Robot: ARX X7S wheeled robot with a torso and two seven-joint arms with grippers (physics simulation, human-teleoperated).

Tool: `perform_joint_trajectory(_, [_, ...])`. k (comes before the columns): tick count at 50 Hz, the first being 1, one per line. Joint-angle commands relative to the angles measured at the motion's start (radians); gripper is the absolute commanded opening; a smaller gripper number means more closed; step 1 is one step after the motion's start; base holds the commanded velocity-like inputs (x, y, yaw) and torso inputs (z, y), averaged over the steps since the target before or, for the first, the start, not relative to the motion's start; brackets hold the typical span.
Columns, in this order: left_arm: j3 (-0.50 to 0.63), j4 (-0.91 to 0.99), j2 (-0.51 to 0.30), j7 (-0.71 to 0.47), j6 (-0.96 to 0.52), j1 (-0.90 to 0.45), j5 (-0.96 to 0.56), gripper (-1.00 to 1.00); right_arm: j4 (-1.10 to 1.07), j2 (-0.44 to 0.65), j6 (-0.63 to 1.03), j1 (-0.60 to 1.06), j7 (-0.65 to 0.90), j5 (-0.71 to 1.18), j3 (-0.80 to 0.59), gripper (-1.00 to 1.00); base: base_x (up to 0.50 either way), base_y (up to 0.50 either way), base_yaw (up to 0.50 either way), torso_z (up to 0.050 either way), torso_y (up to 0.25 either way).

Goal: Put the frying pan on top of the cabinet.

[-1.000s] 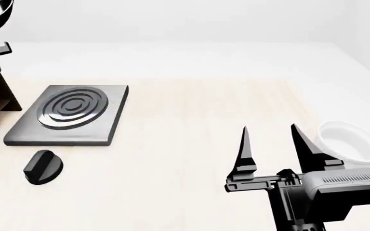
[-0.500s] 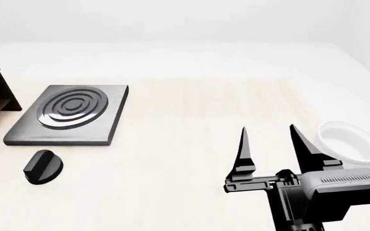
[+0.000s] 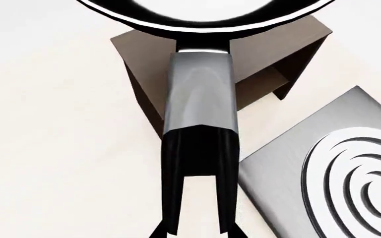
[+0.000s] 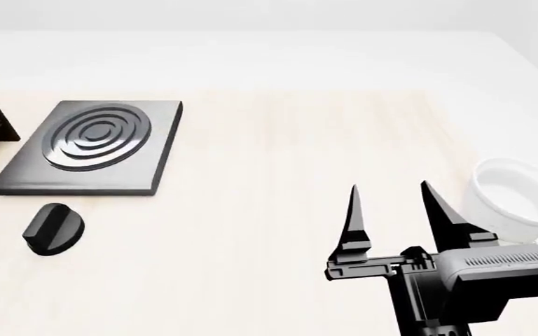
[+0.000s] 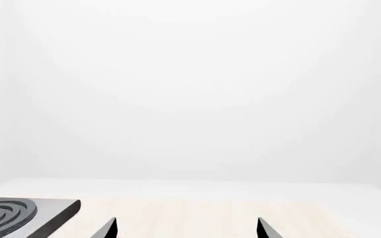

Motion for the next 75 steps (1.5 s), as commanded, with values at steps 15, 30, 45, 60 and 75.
perform_joint_trajectory(15, [0.069, 0.001, 0.011, 0.022, 0.023, -0.025, 0.021, -1.0, 0.006, 0.004, -0.015, -0.005, 0.004, 0.002, -0.009, 1.0, 0.0, 0.0, 0.0, 0.0, -0.15])
perform_joint_trajectory(30, [0.108, 0.001, 0.042, 0.069, 0.017, -0.029, 0.019, -1.0, 0.014, 0.006, -0.021, -0.006, 0.005, 0.004, -0.014, 1.0, 0.0, 0.0, 0.0, 0.0, -0.083])
perform_joint_trajectory(45, [0.06, 0.001, 0.021, 0.018, 0.063, -0.034, 0.007, -1.0, 0.017, 0.009, -0.024, -0.007, 0.007, 0.007, -0.019, 1.0, 0.0, 0.0, 0.0, 0.0, 0.0])
perform_joint_trajectory(60, [0.043, 0.001, 0.01, -0.017, 0.08, -0.031, 0.009, -1.0, 0.023, 0.012, -0.03, -0.007, 0.009, 0.011, -0.021, 1.0, 0.0, 0.0, 0.0, 0.0, -0.176])
perform_joint_trajectory(75, [-0.014, 0.001, -0.009, -0.075, 0.106, -0.032, 0.005, 1.0, 0.026, 0.015, -0.035, -0.011, 0.012, 0.011, -0.026, 1.0, 0.0, 0.0, 0.0, 0.0, -0.044])
